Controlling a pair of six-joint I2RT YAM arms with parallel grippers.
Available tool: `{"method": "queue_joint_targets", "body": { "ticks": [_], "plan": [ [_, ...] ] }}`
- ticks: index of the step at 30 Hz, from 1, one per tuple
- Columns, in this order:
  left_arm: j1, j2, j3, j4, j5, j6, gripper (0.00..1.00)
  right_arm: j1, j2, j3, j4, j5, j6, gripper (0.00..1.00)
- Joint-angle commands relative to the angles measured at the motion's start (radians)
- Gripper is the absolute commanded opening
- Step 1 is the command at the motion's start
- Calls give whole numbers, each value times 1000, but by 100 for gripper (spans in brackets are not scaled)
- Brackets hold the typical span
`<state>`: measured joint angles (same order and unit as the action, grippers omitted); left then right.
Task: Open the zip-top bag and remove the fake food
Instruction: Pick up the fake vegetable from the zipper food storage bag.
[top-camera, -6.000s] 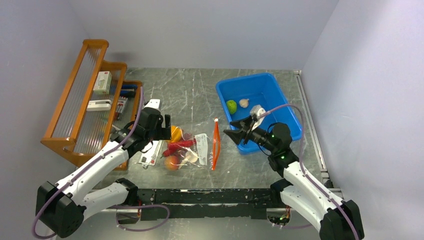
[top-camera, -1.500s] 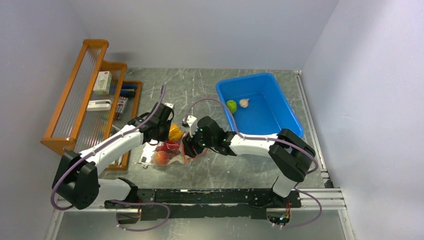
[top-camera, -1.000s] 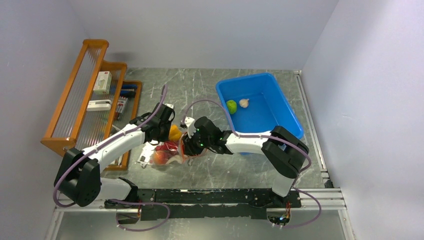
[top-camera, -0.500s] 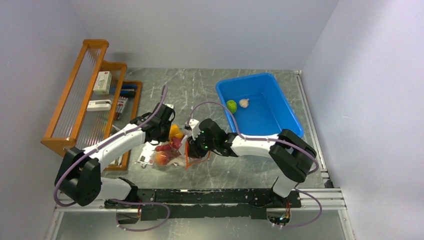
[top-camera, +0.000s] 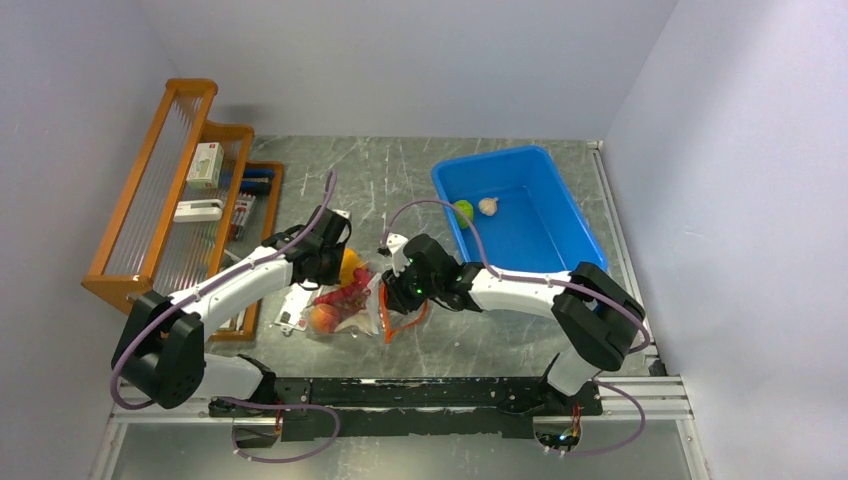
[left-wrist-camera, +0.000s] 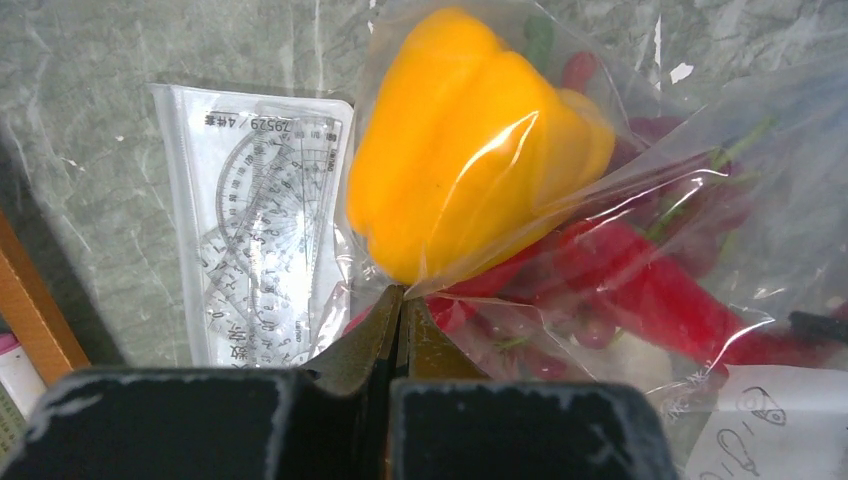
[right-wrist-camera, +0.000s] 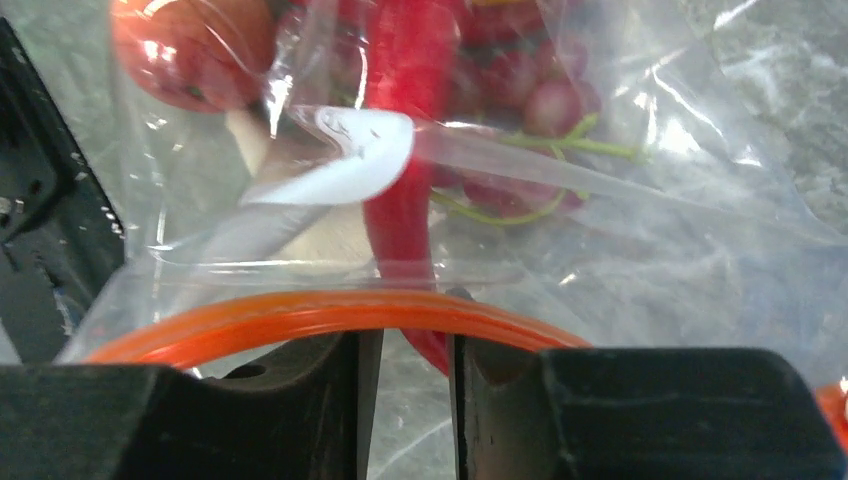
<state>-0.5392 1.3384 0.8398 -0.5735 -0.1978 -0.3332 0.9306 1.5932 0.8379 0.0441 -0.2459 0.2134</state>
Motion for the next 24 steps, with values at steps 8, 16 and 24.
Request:
{"method": "queue_joint_targets", "body": {
  "ticks": [8,16,24],
  "plan": [
    [6,9,16,8,57,-5,7,-2,-61,-68,99,51,34,50],
    [5,-5,15,14,61,-8,7,-2,-66,-99,210,19,78,53],
    [4,20,20,6,69,-5,7,-2,-11,-156,313,93,184,54]
  ]
}}
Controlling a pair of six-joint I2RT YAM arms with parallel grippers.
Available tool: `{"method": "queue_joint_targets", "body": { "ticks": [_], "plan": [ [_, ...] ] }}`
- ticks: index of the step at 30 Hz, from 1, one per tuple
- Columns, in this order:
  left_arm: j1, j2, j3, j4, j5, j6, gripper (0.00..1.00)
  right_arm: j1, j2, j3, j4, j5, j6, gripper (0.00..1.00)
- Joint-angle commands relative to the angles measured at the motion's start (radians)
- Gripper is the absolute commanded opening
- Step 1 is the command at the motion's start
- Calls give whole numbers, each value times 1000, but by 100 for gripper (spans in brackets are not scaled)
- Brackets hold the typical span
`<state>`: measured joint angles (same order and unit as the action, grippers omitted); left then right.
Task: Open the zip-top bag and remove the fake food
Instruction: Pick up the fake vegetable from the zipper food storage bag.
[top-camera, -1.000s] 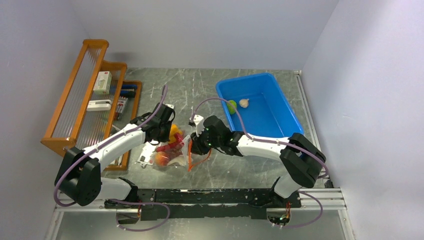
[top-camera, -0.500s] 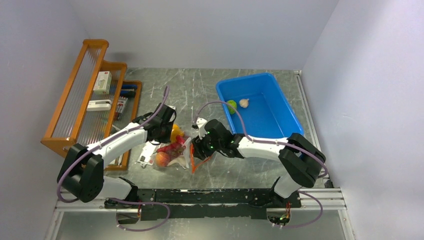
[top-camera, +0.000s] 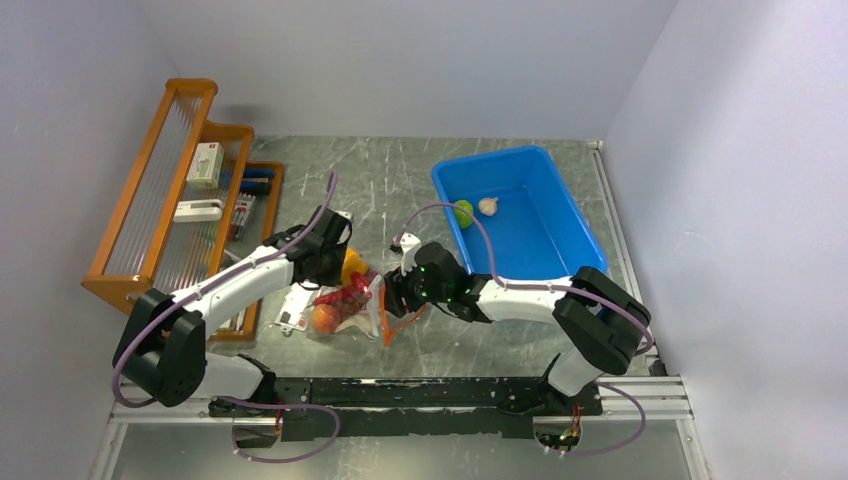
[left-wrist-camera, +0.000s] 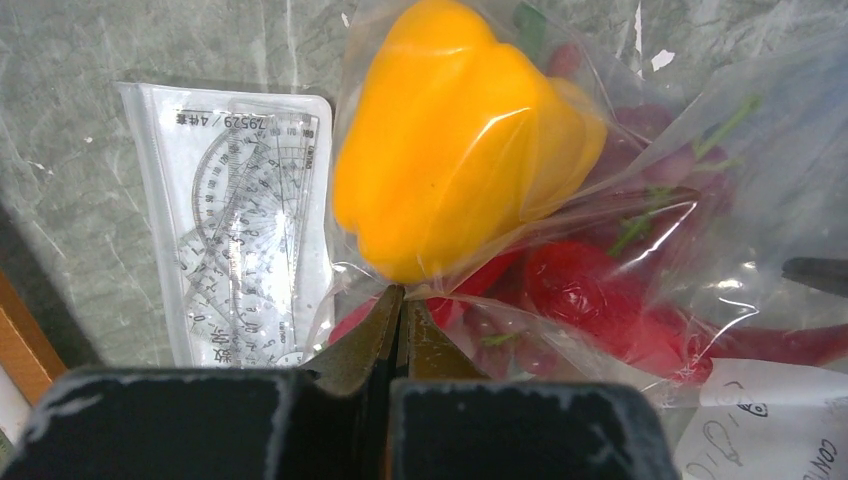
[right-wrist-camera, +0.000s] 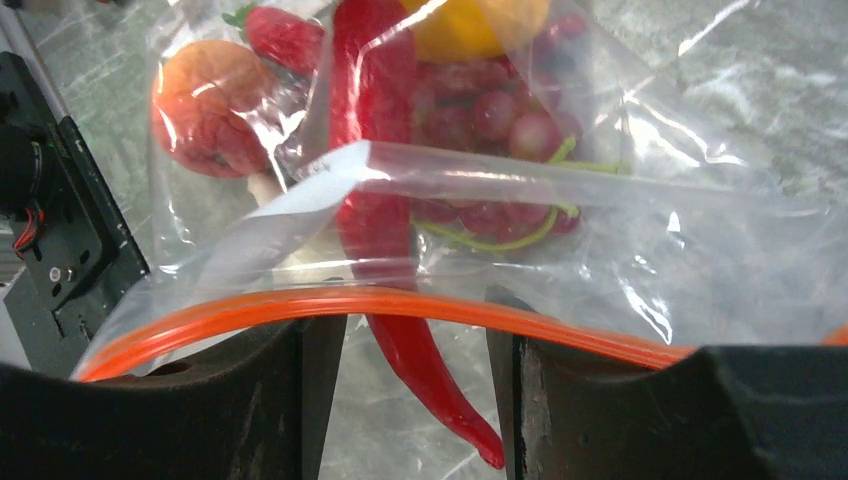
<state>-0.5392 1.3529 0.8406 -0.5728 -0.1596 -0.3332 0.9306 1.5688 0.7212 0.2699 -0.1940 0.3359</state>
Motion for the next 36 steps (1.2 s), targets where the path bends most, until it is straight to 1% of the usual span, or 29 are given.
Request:
{"method": "queue_joint_targets", "body": {
  "ticks": [1,5,8,13,20,25,28,33,36],
  "plan": [
    [4,3,19,5,29,-6,7,-2,16,-43,94,39,61,54],
    [4,2,18,5,26,-6,7,-2,56,-22,67,26,57,53],
    [4,11,22,1,34,-3,7,-2,77,-6,43,18,59,47],
    [4,26,25,-4,44,-3,7,-1,80,-12,61,17,70,35],
    [4,28,25,-6,39,-5,7,-1,59,-7,47,21,77,26],
    [4,32,27,-9,38,-6,7,-2,33,-7,44,43,98,25],
    [4,34,27,-8,42,-6,7,-2,45,33,-29,81,117,26],
    [4,37,29,-9,47,-5,7,-5,72,95,-162,147,159,32],
    [4,38,29,-10,47,-4,7,-11,91,134,-223,139,200,40]
  ]
}}
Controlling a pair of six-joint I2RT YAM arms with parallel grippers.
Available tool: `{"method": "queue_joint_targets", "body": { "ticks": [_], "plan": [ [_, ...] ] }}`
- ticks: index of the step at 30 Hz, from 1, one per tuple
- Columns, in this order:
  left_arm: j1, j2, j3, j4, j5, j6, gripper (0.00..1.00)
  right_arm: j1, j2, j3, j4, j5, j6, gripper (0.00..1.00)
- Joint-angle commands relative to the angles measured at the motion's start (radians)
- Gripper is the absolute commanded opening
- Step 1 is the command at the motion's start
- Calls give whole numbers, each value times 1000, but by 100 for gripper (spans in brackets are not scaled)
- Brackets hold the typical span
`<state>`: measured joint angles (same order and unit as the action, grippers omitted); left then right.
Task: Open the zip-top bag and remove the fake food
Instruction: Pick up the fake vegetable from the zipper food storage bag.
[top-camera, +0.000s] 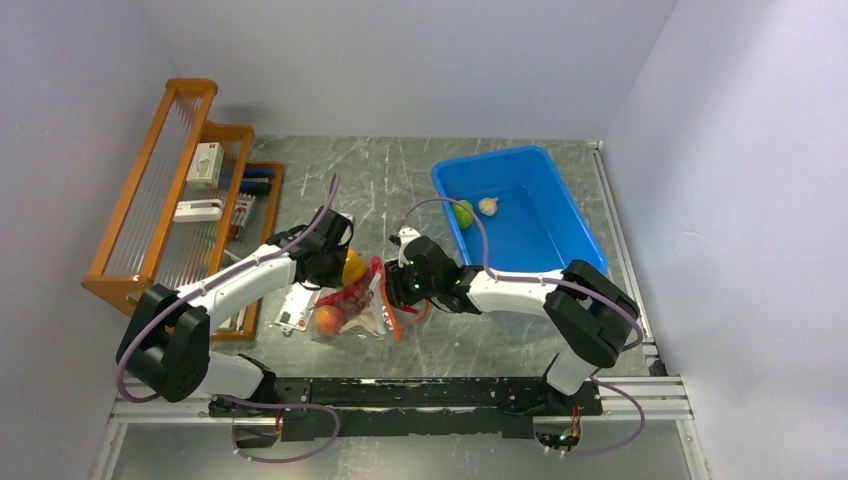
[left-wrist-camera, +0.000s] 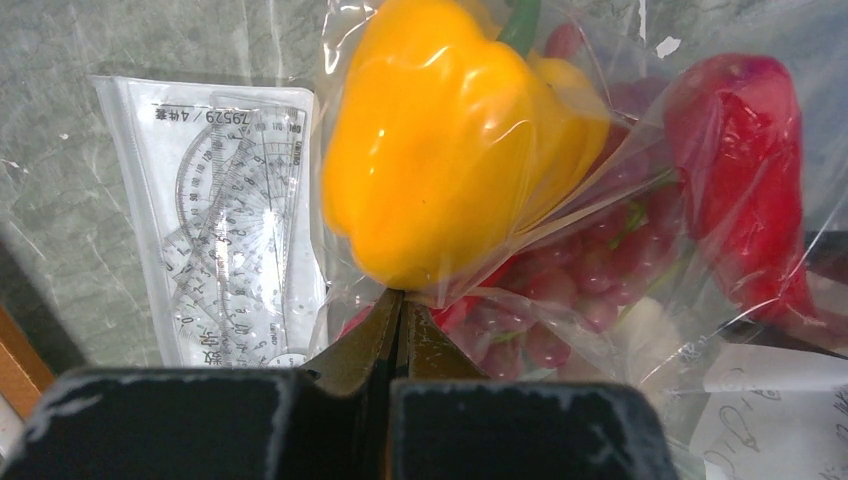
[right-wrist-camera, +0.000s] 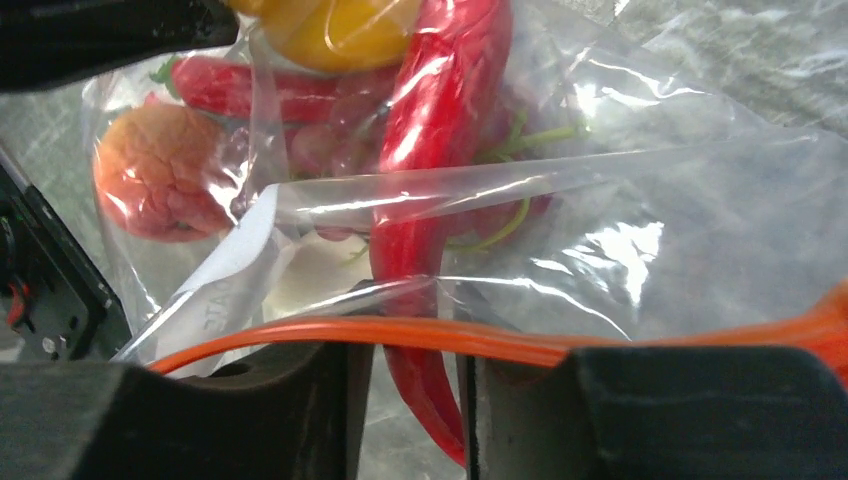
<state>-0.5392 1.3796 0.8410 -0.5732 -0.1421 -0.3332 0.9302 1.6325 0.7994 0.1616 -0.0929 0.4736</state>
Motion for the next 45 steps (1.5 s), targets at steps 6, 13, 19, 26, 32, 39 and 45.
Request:
{"method": "queue_joint_targets", "body": {
  "ticks": [6,13,19,26,32,39,45],
  "plan": [
    [4,18,30,-9,37,-4,7,-52,101,164,-276,-74,141,48],
    [5,16,28,-8,41,-3,7,-58,39,100,-201,-202,170,53],
    [4,29,33,-9,62,-1,7,-62,-28,53,-182,-174,205,62],
    [4,2,23,2,61,-2,7,-98,-4,40,-160,-204,243,50],
    [2,24,30,-5,67,0,7,-100,21,49,-156,-235,242,42],
    [1,25,28,-5,67,0,7,-101,20,27,-123,-248,254,34],
    [-3,24,30,-8,58,-1,7,-100,16,31,-129,-250,257,26]
  ]
}}
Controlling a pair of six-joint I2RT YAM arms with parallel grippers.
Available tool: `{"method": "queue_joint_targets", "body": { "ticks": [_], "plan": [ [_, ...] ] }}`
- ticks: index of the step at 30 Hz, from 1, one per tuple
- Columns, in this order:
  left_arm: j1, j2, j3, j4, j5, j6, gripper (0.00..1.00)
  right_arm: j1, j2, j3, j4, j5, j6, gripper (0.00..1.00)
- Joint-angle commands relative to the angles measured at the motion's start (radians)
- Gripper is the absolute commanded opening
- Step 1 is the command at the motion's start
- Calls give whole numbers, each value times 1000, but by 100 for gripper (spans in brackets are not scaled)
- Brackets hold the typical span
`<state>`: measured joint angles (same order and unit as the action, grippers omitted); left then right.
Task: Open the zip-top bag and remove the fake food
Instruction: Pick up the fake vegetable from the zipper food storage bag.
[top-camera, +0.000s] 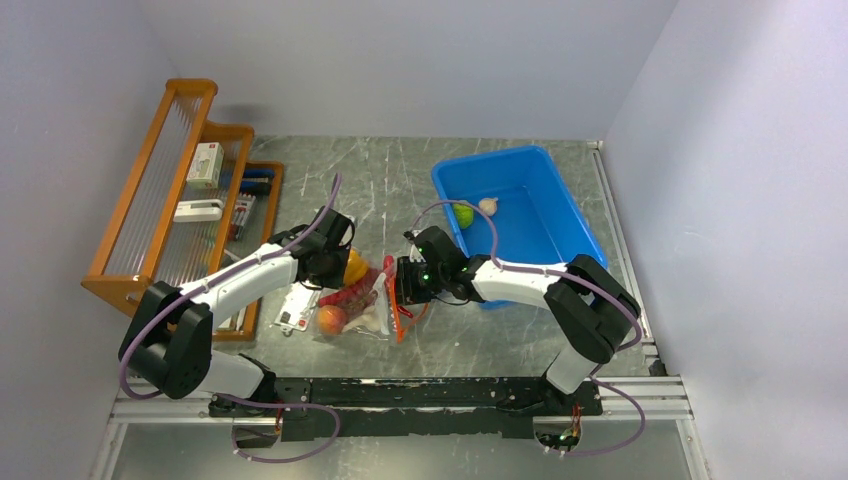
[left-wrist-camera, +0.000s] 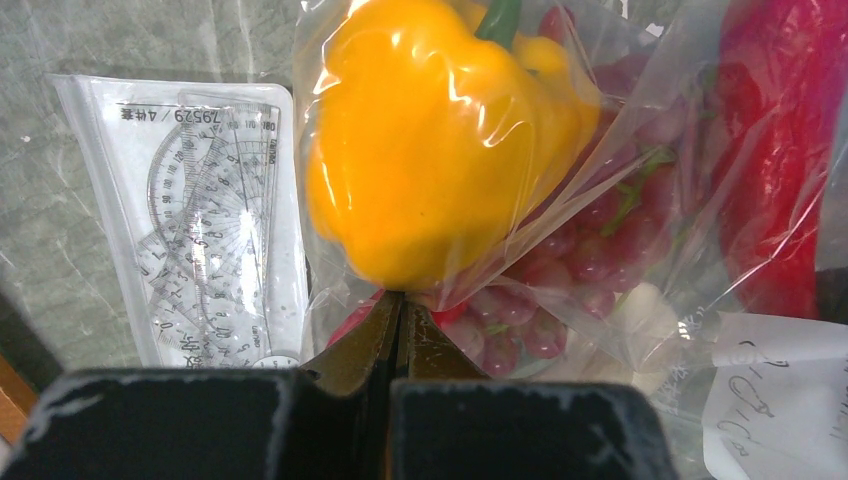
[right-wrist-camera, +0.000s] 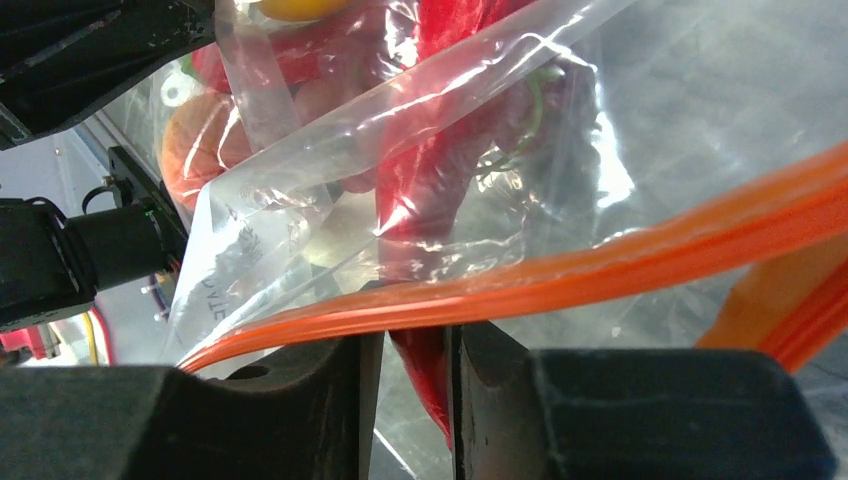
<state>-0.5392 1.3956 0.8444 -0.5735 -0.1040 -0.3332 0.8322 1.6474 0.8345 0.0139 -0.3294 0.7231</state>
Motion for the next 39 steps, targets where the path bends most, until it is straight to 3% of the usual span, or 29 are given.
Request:
{"method": "queue_joint_targets", "body": {
  "ticks": [1,5,10,30,36,39],
  "plan": [
    [-4,8,26,-8,18,-2,7,-2,-3,-5,18,-15,8,25],
    [-4,6,27,-14,-1,-5,7,-7,-14,7,-4,5,-2,23],
    [-4,-9,29,-18,-32,-9,7,-12,-12,96,-183,93,-105,22],
    [-4,-49,36,-42,-142,-47,7,-115,-106,4,-30,-110,-22,19],
    [-4,-8,44,-49,-108,-46,29,-124,-68,13,-49,-128,-27,20],
    [-4,-6,42,-42,-81,-44,35,-127,-70,19,-63,-125,-35,20]
  ]
}}
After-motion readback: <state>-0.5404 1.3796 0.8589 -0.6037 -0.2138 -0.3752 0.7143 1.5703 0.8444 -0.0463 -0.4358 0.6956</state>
